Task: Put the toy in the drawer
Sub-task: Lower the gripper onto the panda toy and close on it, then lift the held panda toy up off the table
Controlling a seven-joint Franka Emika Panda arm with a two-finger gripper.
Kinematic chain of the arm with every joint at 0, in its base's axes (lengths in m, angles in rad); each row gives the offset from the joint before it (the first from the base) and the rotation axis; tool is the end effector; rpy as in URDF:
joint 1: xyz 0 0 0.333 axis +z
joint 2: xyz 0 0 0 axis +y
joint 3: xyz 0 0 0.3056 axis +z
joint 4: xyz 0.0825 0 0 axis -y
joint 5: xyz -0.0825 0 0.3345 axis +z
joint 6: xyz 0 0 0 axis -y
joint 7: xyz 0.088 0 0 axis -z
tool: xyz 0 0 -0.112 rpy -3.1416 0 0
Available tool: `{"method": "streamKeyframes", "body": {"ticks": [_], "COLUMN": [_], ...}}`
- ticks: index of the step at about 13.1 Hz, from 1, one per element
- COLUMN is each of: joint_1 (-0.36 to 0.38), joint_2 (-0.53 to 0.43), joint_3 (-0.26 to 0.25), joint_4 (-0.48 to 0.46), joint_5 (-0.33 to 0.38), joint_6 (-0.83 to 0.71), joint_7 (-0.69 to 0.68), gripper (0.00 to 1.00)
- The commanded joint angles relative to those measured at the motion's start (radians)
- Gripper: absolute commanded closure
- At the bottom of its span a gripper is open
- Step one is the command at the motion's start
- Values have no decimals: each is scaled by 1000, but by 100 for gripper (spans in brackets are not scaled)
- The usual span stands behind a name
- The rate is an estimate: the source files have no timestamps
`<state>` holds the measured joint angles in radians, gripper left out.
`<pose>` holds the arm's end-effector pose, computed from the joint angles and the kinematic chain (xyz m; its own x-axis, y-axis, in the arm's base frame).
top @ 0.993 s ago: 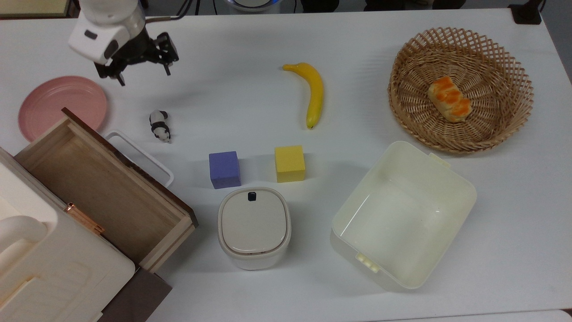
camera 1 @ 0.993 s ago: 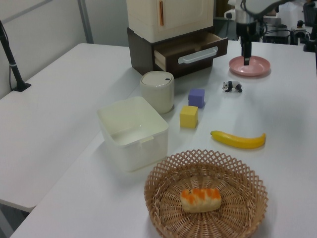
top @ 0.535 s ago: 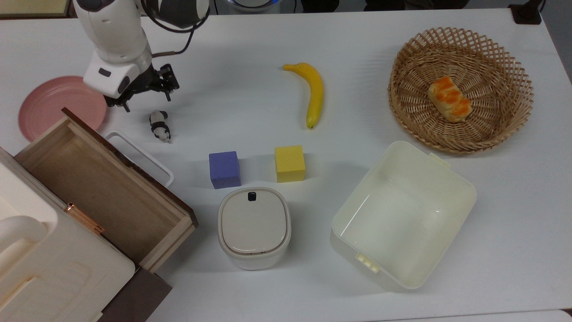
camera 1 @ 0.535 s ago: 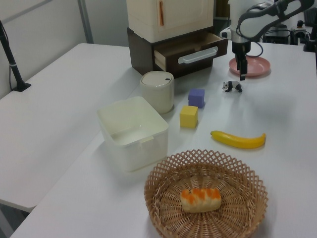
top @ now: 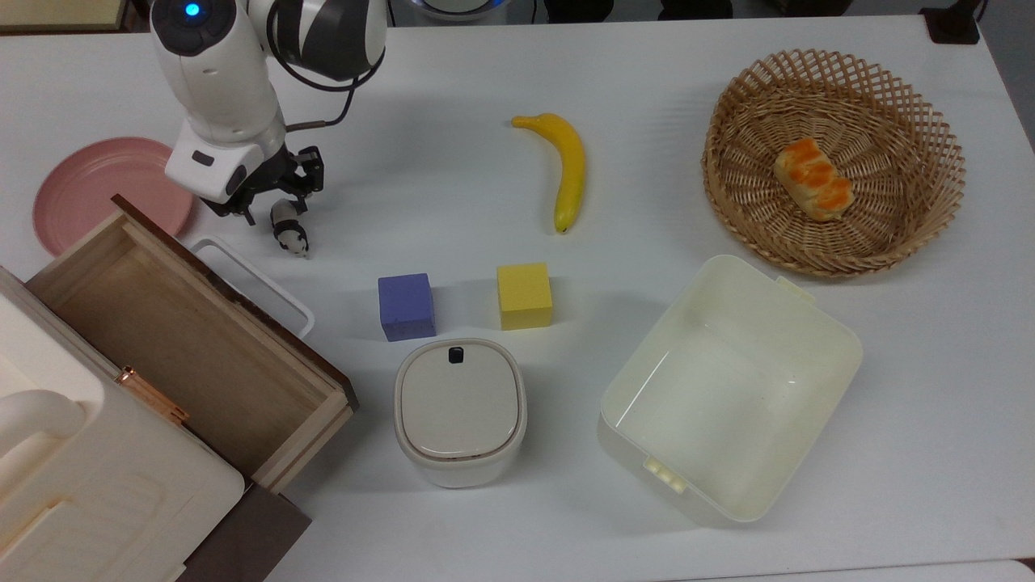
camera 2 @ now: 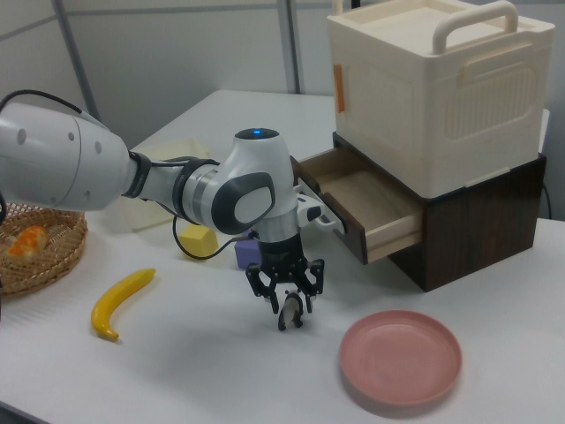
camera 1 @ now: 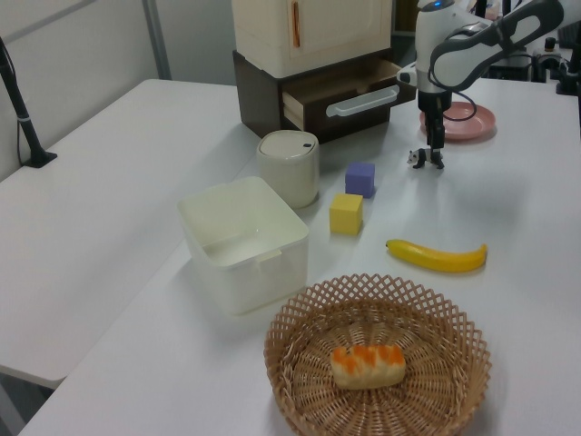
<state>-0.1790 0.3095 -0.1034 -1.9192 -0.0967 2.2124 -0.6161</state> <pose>0.5503 -0.1600 0.3474 0.9207 0.3826 -0.0776 0.3881 -0.9184 0.0771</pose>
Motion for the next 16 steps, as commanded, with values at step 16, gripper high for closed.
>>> {"method": "streamKeyframes", "body": {"ticks": [16], "joint_1": [16], "joint_2": [-122], "joint_3": [31], "joint_4": [208], "joint_5": [6], "joint_6": [-374], "joint_7": [19], "gripper": [81]}}
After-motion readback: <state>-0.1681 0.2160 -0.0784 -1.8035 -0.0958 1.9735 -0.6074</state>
